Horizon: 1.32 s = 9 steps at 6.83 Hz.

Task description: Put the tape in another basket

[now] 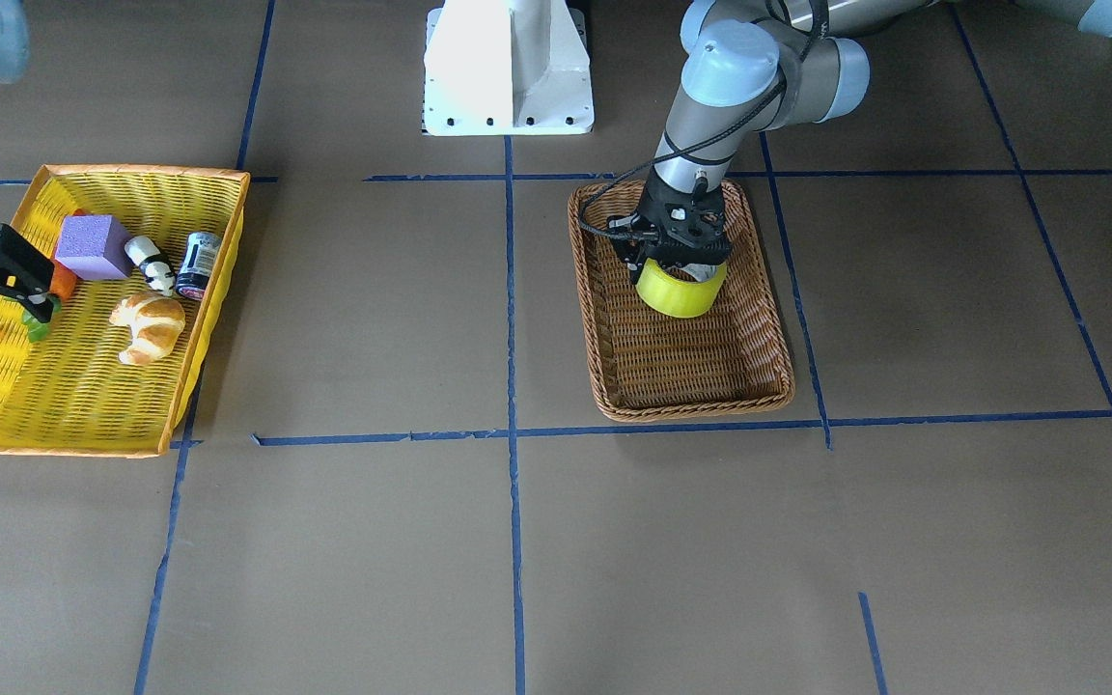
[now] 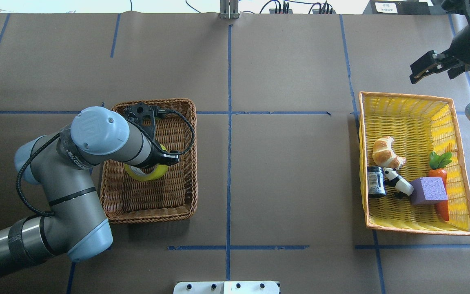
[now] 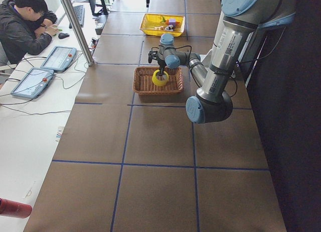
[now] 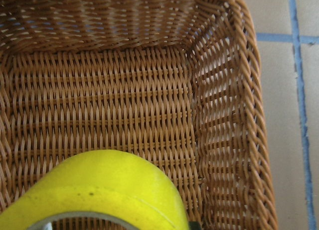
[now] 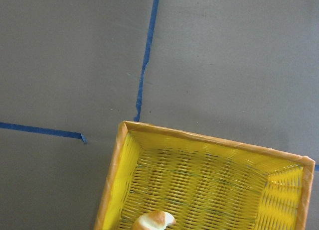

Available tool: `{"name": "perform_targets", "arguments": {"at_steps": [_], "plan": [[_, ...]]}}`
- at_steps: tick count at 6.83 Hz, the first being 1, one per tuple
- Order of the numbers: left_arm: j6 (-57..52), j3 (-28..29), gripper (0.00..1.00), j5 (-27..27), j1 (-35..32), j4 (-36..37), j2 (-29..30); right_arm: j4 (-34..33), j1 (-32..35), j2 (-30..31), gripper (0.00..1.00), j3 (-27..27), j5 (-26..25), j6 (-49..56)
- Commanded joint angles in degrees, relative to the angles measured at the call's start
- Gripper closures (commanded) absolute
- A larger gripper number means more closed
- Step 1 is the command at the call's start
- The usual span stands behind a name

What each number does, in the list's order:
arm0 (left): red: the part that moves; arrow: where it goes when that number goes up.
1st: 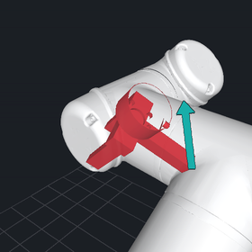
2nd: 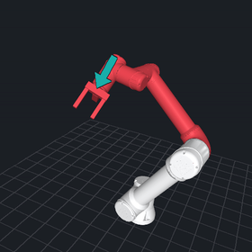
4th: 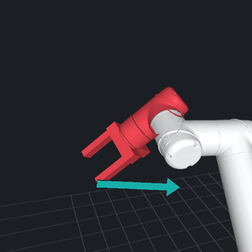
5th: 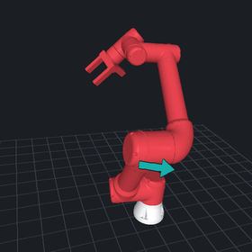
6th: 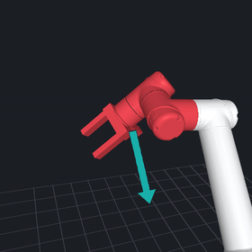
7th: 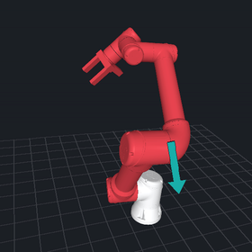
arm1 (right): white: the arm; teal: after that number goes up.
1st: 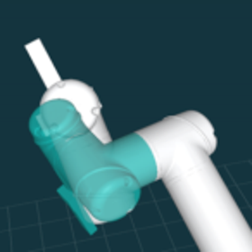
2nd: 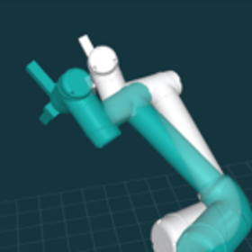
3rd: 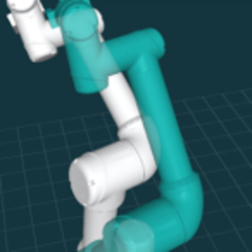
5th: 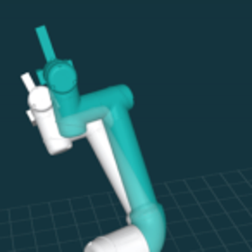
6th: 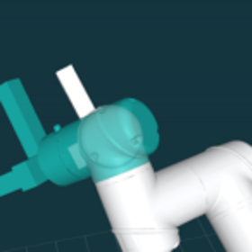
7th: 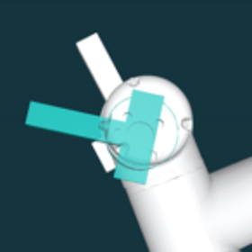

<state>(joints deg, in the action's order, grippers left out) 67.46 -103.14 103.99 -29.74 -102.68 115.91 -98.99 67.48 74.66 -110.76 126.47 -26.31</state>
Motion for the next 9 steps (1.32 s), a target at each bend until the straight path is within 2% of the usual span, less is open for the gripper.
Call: {"name": "perform_targets", "arguments": {"at_steps": [1,2,3,4,5,6,7,8,9], "plan": [[-1.71,-1.09,0.0,-3.16,0.12,0.03,-0.68,0.03,2.91,1.97,0.0,0.72,3.68,3.9],[-1.98,-1.27,0.0,-2.92,-0.66,0.29,-0.69,0.12,4.4,1.98,0.0,1.33,5.09,3.98],[-2.59,-4.23,0.0,-1.87,-1.98,3.34,-1.38,0.12,5.72,2.07,0.0,2.03,6.32,5.38],[-3.29,-7.83,0.0,2.84,-5.21,7.63,-2.78,-0.14,7.04,3.46,0.0,2.21,6.51,10.53],[-10.17,-11.35,0.0,7.15,-9.16,11.68,-4.45,0.11,8.88,6.26,0.0,2.56,6.77,16.32],[-16.85,-14.6,0.0,9.8,-13.2,13.63,-8.55,0.46,10.72,9.77,0.0,4.13,10.0,21.77],[-21.97,-14.72,0.0,14.27,-18.03,13.65,-11.99,0.56,15.44,12.24,0.0,7.46,12.03,28.44],[-29.85,-14.72,0.0,18.4,-23.38,13.56,-17.16,0.56,19.23,14.61,0.0,10.45,12.92,35.55],[-38.02,-14.46,0.0,20.53,-28.48,13.39,-22.43,0.99,20.66,18.38,0.0,11.35,12.84,37.37]]}}
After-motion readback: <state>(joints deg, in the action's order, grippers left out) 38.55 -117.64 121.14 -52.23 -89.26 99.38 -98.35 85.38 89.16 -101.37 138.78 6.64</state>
